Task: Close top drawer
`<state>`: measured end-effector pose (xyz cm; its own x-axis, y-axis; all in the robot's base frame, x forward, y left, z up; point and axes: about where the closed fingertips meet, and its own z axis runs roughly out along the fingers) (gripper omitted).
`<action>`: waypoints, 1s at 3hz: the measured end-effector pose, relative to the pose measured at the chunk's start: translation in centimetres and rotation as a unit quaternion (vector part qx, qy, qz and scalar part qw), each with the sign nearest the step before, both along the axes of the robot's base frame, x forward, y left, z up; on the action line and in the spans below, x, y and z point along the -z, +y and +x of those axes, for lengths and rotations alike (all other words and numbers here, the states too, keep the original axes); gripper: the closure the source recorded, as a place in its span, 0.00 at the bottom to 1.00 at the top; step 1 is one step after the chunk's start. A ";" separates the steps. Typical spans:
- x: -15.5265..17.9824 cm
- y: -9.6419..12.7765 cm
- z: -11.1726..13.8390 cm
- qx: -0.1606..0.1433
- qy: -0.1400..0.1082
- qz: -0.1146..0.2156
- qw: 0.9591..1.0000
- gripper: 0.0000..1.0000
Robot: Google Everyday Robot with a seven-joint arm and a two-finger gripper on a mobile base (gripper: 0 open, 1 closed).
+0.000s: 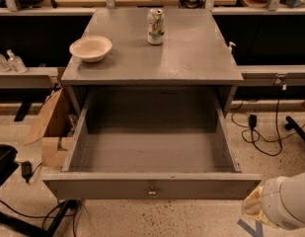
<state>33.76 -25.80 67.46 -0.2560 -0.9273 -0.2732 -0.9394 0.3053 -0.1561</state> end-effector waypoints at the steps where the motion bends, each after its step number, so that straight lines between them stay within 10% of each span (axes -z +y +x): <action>1: 4.9 1.3 3.3 -0.017 -0.016 0.026 0.999 1.00; 3: 7.9 2.3 5.9 -0.033 -0.029 0.044 0.998 1.00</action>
Offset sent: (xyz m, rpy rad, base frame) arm 0.1098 0.0423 -0.1417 0.1599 -0.1074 0.1252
